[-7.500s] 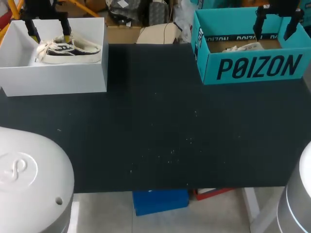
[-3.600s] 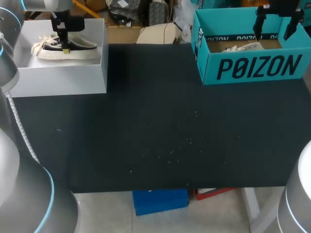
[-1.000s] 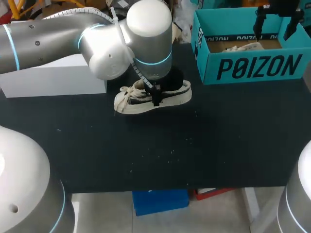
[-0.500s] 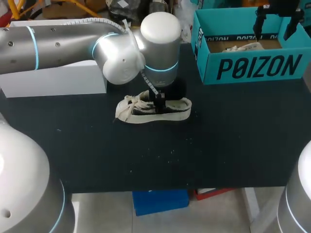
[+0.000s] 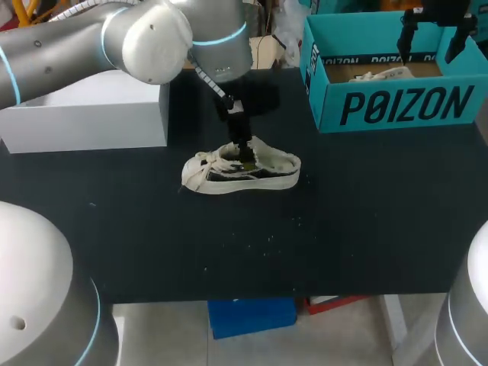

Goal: Take the shoe out of the shoebox, open the shoe tongue, remove and reinsert the insole, then place the shoe into the shoebox

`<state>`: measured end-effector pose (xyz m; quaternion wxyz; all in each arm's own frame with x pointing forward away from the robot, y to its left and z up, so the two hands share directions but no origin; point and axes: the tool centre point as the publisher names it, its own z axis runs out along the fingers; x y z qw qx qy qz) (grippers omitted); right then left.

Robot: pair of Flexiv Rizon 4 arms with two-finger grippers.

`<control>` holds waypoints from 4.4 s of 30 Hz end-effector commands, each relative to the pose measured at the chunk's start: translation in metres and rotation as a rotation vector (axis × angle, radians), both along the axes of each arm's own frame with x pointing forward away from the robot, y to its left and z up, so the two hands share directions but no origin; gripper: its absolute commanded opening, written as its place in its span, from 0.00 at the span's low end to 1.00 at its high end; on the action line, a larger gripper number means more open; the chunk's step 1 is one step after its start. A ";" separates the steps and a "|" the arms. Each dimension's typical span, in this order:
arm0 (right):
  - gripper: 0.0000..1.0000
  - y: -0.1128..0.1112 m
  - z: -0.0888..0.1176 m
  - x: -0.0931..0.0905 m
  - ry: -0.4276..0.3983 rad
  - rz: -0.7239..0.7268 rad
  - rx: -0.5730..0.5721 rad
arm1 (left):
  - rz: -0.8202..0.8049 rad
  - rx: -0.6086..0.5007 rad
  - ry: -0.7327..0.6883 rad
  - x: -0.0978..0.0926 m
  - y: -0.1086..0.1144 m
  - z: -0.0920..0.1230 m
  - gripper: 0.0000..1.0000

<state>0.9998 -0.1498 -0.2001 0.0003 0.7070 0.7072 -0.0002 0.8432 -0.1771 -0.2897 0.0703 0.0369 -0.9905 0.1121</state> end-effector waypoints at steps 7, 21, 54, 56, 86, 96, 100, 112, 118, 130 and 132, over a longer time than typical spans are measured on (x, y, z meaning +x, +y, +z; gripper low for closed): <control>1.00 0.000 0.000 0.000 0.000 0.000 0.000 | -0.030 -0.224 -0.059 -0.020 0.070 0.038 1.00; 1.00 0.000 0.000 0.000 0.000 0.000 0.000 | -0.036 -0.225 -0.062 -0.022 0.088 0.037 1.00; 1.00 0.026 -0.002 -0.009 -0.097 0.208 -0.007 | 0.068 -0.292 -0.249 -0.024 0.093 0.038 1.00; 1.00 0.049 -0.002 -0.025 -0.178 0.459 -0.029 | 0.068 -0.292 -0.249 -0.024 0.093 0.038 1.00; 1.00 0.096 0.001 -0.079 -0.462 1.290 -0.209 | 0.068 -0.292 -0.249 -0.024 0.093 0.038 1.00; 1.00 0.101 -0.001 -0.091 -0.527 1.447 -0.272 | 0.068 -0.292 -0.249 -0.024 0.093 0.038 1.00; 1.00 0.101 -0.001 -0.091 -0.527 1.447 -0.272 | 0.068 -0.292 -0.249 -0.024 0.093 0.038 1.00; 1.00 0.101 -0.001 -0.091 -0.527 1.447 -0.272 | 0.068 -0.292 -0.249 -0.024 0.093 0.038 1.00; 1.00 0.101 -0.001 -0.091 -0.527 1.447 -0.272 | 0.068 -0.292 -0.249 -0.024 0.093 0.038 1.00; 1.00 0.110 -0.008 -0.102 -0.576 1.458 -0.159 | 0.068 -0.292 -0.249 -0.024 0.093 0.038 1.00; 1.00 0.120 -0.012 -0.106 -0.601 1.467 -0.100 | 0.068 -0.292 -0.249 -0.024 0.093 0.038 1.00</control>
